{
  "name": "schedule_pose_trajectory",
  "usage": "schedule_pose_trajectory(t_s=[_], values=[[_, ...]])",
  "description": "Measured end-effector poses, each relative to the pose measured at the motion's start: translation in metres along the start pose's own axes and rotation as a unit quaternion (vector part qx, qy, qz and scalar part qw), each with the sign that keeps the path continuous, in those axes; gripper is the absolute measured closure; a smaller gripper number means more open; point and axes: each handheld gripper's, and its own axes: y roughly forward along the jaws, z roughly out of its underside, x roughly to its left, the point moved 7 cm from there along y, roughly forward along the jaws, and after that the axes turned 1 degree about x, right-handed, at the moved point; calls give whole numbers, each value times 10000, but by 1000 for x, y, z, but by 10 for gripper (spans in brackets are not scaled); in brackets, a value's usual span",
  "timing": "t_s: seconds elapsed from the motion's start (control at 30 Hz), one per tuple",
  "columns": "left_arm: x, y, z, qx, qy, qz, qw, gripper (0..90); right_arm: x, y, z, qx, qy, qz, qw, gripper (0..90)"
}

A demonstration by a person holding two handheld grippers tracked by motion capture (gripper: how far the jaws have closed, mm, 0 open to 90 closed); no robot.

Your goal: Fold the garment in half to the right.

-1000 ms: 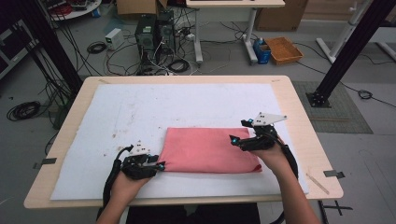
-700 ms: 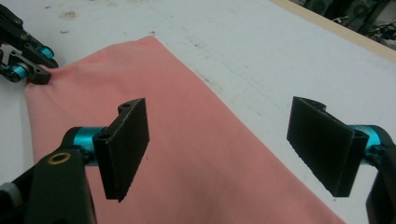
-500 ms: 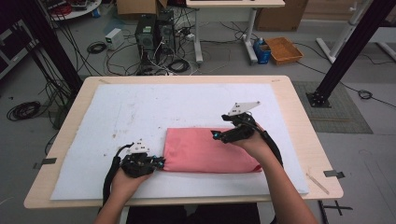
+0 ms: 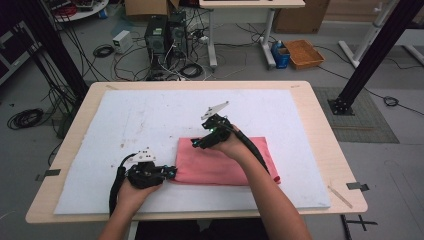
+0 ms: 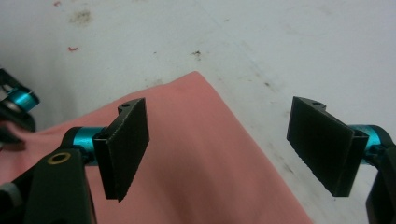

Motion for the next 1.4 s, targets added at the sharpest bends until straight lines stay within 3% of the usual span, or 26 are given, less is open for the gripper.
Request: schedule_pose_trajectory(t_s=[0.07,0.13,0.17,0.23,0.43,0.53,0.7,0.8,0.87,1.0,1.1,1.33,1.4], values=[[2,0,2,87,52,-269,9996,818,3,13,-2,122,-47,-2,9999,208],[5,-1,5,300,311,-723,9965,713,6,24,-5,188,-43,-29,9998,208],[5,-1,7,403,273,-770,9958,652,8,28,-6,199,-93,-14,9998,208],[3,-1,9,518,201,-772,9955,572,12,34,-8,213,-147,-54,9997,208],[-8,0,13,692,184,-786,9943,614,11,44,-9,294,-146,-10,9995,208],[-8,-4,14,688,81,-751,9948,630,11,47,-12,288,-132,-12,9995,208],[-7,-3,14,751,193,-876,9931,610,12,54,-15,298,-154,-25,9994,208],[-11,1,13,705,228,-672,9950,744,13,58,-15,350,-135,-26,9993,210],[-11,2,12,697,299,-631,9951,767,12,62,-14,389,-127,-48,9992,211],[-7,1,13,493,195,-347,9980,789,11,69,-11,521,-38,-119,9986,275],[-3,0,14,350,60,-135,9993,799,10,72,-10,530,-24,-93,9985,398],[-3,-3,10,263,105,-100,9995,802,13,72,-12,544,-269,-29,9982,760],[-3,-3,10,255,115,-90,9996,802,14,72,-13,551,-315,-32,9980,792]])
